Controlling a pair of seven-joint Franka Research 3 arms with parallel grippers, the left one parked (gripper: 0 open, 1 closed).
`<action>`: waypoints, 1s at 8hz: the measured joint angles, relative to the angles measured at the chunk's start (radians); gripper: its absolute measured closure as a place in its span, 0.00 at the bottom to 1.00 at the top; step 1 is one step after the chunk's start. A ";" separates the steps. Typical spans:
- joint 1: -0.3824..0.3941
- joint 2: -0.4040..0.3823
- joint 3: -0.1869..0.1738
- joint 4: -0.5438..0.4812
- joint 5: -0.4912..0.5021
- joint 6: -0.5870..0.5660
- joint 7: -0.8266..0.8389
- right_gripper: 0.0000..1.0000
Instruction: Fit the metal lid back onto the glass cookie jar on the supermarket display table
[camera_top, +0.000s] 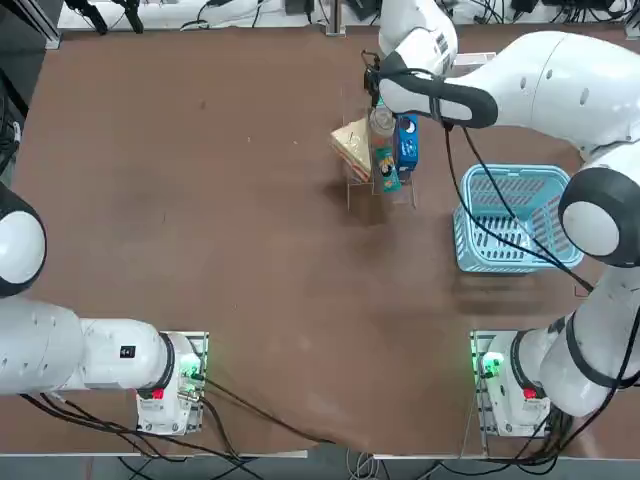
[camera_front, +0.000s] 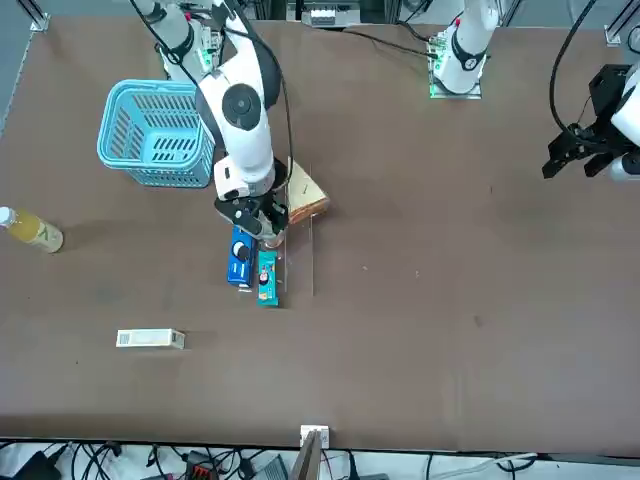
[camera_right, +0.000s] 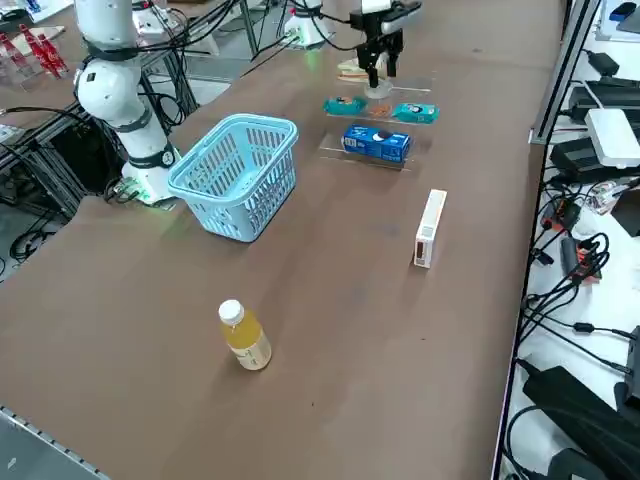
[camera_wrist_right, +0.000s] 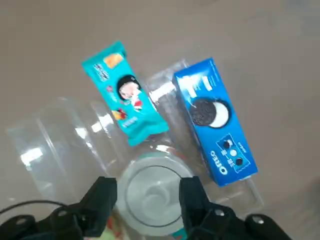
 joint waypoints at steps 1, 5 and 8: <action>-0.001 -0.011 -0.001 0.017 0.000 -0.004 0.001 0.20; -0.095 -0.149 -0.008 0.038 0.011 -0.172 -0.079 0.06; -0.242 -0.266 -0.013 0.040 0.072 -0.381 -0.437 0.04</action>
